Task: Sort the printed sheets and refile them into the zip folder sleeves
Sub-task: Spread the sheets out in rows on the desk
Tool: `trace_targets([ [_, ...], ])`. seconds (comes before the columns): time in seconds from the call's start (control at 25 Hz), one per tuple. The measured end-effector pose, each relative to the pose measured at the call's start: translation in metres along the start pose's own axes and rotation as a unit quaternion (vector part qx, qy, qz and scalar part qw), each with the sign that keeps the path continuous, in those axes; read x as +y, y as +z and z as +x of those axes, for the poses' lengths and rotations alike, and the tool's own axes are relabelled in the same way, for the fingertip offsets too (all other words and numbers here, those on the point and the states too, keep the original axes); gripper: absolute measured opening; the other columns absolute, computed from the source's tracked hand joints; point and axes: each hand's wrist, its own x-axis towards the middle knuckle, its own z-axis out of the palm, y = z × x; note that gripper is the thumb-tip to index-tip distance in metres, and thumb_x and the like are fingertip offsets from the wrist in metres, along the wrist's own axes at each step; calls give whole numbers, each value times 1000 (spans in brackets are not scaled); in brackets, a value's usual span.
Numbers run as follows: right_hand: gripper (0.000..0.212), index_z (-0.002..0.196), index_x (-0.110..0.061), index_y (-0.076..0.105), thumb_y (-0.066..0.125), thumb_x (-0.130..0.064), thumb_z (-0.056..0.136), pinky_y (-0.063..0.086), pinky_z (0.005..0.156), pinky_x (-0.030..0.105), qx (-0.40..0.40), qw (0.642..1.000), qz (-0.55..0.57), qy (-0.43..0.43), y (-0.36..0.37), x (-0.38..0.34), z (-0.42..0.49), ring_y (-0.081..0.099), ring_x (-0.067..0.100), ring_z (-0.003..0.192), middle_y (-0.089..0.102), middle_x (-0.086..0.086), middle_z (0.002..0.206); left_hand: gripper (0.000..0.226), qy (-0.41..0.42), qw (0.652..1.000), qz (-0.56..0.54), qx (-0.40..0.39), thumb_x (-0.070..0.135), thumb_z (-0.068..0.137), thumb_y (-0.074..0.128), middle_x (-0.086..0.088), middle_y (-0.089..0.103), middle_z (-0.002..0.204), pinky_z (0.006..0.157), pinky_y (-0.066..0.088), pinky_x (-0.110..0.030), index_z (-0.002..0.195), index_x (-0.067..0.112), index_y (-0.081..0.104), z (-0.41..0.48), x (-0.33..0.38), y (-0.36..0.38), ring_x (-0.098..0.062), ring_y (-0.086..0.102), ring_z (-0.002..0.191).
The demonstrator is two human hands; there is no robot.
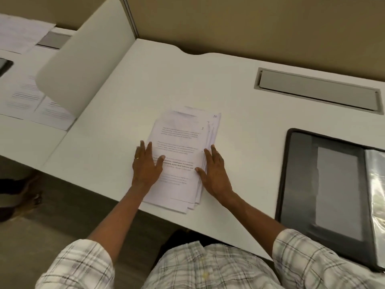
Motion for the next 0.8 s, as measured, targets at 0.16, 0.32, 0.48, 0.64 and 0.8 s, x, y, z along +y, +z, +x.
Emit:
trace_targets([
  [0.16,73,157,-2,27,66,-20,98,16,122,34,70,986,118,98,1,-14,24,27,33,150,29,18,162,91,-35,998,-51,-17,48,95,68,-12,23,168,123,23,-57,163,12,19,16,-10,-6,-37,20,153],
  [0.32,88,159,-6,19,74,-10,91,26,118,33,90,969,162,166,-4,-28,47,37,29,142,34,17,154,98,-26,992,-121,-18,41,82,85,-11,48,143,115,38,-48,158,12,31,42,-2,-7,-29,47,132],
  [0.48,104,163,-18,7,78,-10,88,32,119,39,125,917,278,259,-4,-29,53,39,27,146,39,11,159,87,-52,975,-200,-85,45,83,84,-9,61,135,105,50,-46,152,12,44,74,3,-10,-27,61,121],
  [0.64,65,144,-13,45,78,-16,89,51,96,35,193,906,245,285,2,-33,48,63,24,114,61,11,134,44,15,970,-215,-116,27,91,78,-3,72,113,94,55,-40,130,13,65,98,10,-22,-25,68,107],
  [0.8,47,126,-13,58,81,-19,85,50,84,31,303,888,179,297,5,-33,32,63,27,104,64,8,114,36,66,968,-192,-147,26,85,83,4,69,107,87,52,-30,118,19,71,103,13,-23,-15,68,100],
])
